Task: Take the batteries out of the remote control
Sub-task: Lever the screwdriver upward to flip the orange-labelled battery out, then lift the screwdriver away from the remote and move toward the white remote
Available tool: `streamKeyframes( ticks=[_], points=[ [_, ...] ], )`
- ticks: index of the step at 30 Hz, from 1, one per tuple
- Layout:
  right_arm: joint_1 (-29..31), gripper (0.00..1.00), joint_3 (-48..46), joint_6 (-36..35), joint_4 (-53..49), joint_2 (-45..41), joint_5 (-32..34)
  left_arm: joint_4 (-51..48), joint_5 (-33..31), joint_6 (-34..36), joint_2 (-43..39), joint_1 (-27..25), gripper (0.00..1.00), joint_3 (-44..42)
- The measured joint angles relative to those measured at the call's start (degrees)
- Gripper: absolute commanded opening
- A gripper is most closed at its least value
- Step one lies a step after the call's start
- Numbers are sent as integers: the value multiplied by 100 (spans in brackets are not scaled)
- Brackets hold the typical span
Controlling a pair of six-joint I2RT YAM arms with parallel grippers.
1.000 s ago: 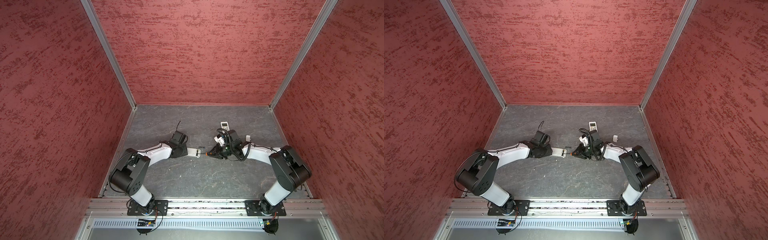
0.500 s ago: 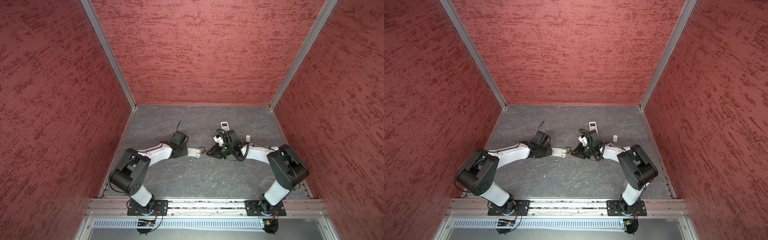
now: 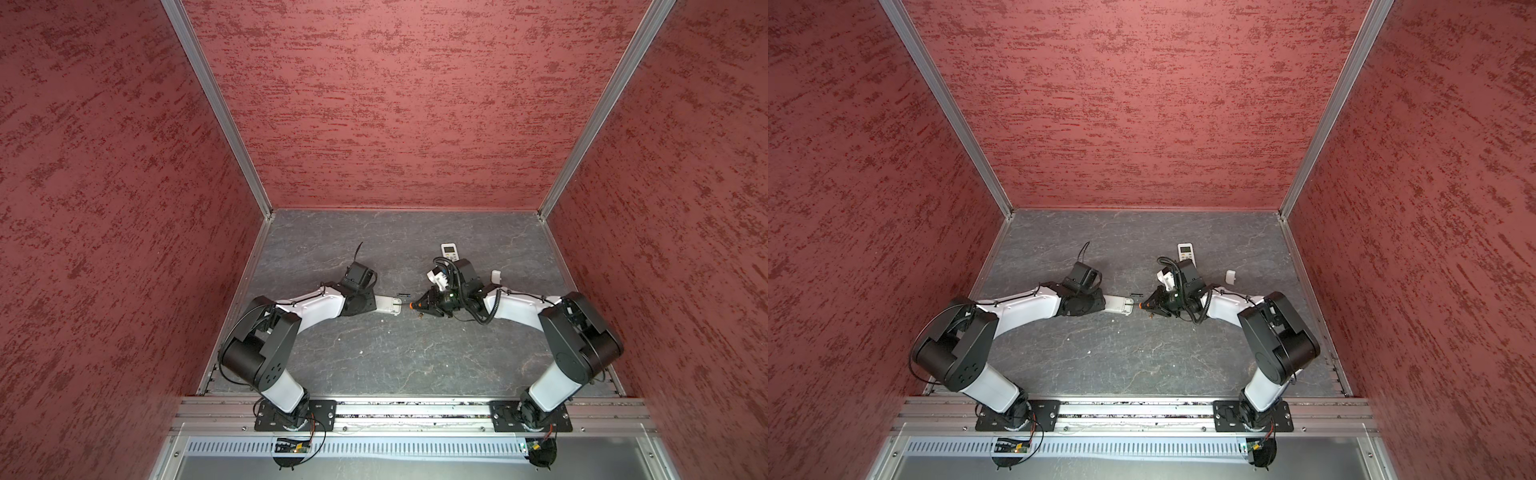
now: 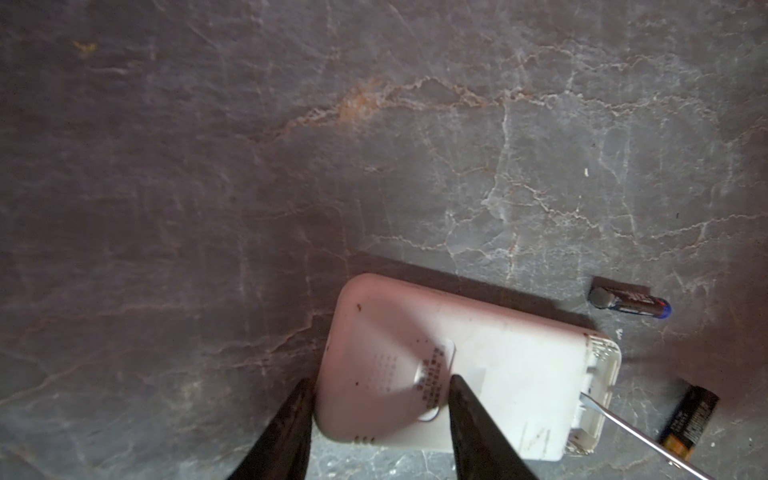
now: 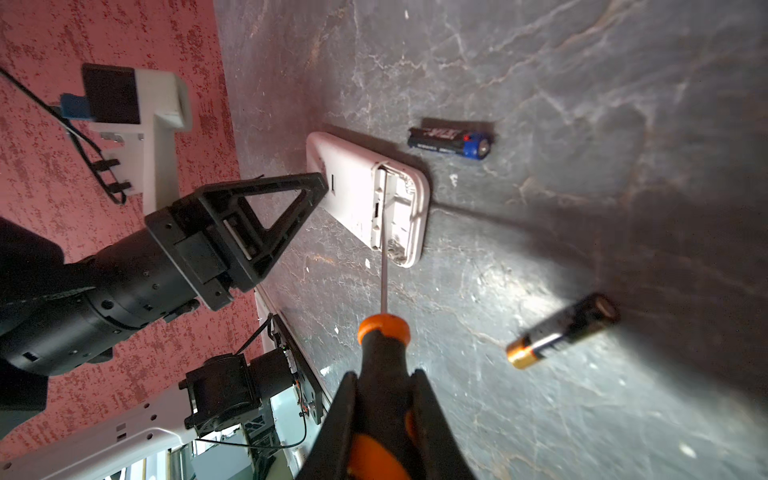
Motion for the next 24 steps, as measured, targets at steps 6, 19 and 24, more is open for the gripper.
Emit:
streamKeyframes(
  ticks=[6, 19, 24],
  points=[
    [-221, 0, -20, -186, -455, -907, 260, -90, 140, 17, -39, 0, 64, 13],
    [-640, 0, -415, -527, -3550, -3703, 1777, -651, 52, 0, -970, -76, 66, 153],
    [-640, 0, -866, -407, -4385, -4271, 1934, -769, -85, -90, -1137, -173, 66, 153]
  ],
)
